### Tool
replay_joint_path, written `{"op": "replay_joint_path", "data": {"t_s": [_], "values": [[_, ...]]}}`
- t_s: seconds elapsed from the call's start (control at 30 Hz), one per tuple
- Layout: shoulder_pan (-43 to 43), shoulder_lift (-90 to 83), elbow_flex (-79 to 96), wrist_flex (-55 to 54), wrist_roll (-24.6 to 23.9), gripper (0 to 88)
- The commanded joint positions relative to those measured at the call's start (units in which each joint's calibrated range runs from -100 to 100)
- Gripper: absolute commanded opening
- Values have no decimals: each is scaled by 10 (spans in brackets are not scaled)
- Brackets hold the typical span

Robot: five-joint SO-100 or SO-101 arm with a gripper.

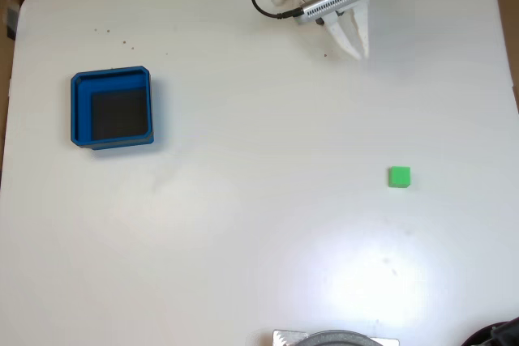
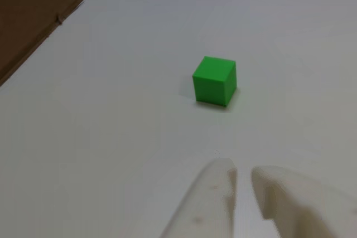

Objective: Pick up green cube and drop it in the blue box

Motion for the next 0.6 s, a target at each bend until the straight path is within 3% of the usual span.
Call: {"op": "replay_joint_path", "data": {"t_s": [0.0,0.37,0.57], "values": [[-17,-13,3,-12,0,24],[-31,10,-15,-12,-1,25],[-27,117,-102,-12,-1,25]]}}
